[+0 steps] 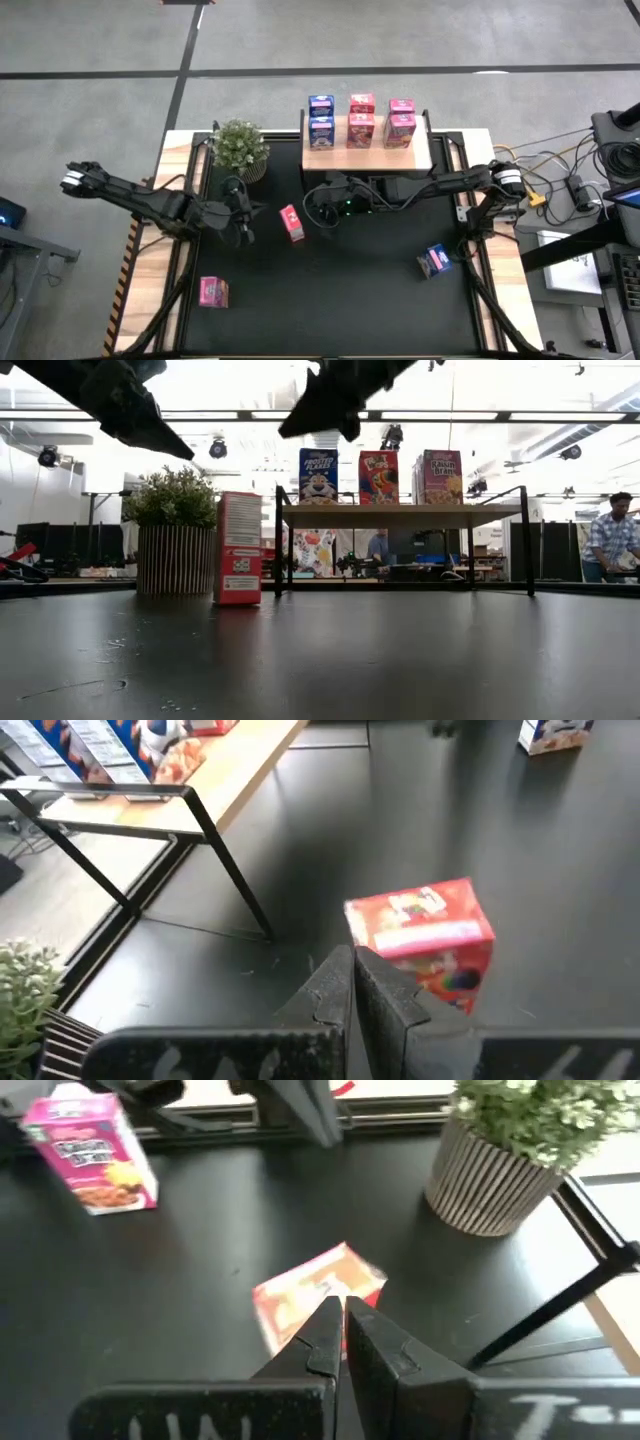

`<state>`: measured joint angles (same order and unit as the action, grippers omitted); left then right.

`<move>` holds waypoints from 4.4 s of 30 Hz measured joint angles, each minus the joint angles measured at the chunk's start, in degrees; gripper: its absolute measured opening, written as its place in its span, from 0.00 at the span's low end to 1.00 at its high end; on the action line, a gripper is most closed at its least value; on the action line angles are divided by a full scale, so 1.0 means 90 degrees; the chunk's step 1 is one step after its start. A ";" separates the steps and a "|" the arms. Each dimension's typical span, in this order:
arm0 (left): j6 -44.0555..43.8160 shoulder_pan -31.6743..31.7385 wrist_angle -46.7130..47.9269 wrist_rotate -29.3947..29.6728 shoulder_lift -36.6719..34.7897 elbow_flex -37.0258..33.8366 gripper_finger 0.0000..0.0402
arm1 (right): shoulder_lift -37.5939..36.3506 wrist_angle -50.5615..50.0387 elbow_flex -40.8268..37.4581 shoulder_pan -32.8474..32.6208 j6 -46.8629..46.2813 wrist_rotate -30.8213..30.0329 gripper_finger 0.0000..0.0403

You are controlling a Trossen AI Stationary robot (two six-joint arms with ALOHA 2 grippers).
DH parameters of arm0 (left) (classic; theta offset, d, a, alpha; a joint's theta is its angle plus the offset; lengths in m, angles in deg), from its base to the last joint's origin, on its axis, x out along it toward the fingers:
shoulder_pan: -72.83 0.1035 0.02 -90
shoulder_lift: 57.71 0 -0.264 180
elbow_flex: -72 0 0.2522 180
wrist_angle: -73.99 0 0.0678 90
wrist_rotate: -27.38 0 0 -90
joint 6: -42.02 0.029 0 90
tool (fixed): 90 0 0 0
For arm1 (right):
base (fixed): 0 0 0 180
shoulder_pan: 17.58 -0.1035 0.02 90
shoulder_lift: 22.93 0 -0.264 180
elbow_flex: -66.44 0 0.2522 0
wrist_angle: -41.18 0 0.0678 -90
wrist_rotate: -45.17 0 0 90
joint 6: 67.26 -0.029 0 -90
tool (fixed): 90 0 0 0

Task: Stack cereal on shelf
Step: Put the red cereal box on the shelf and align it with the other red cereal box on the shelf

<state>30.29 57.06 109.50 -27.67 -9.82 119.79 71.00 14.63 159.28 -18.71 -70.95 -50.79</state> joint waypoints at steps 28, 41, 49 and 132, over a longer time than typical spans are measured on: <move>-0.8001 0.0104 0.2198 -0.0992 0.2432 0.2787 0.61 | -0.0642 0.0880 -0.1907 -0.0535 0.1228 -0.1019 0.02; -0.5841 0.0451 0.2172 -0.1020 0.3318 0.2945 0.65 | -0.2573 0.2367 -0.3084 -0.0541 0.1839 -0.1000 0.02; 0.0726 0.0414 0.3225 -0.1775 0.3711 0.4282 0.65 | -0.2756 0.2447 -0.3362 -0.0541 0.1862 -0.0960 0.02; 0.5240 0.1722 0.2559 -0.3446 0.4777 0.3880 0.70 | -0.2722 0.1393 -0.3377 -0.0539 0.1534 -0.0457 0.02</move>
<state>77.45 72.56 132.52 -58.68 33.17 154.71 46.50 27.17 128.89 -23.56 -57.15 -54.90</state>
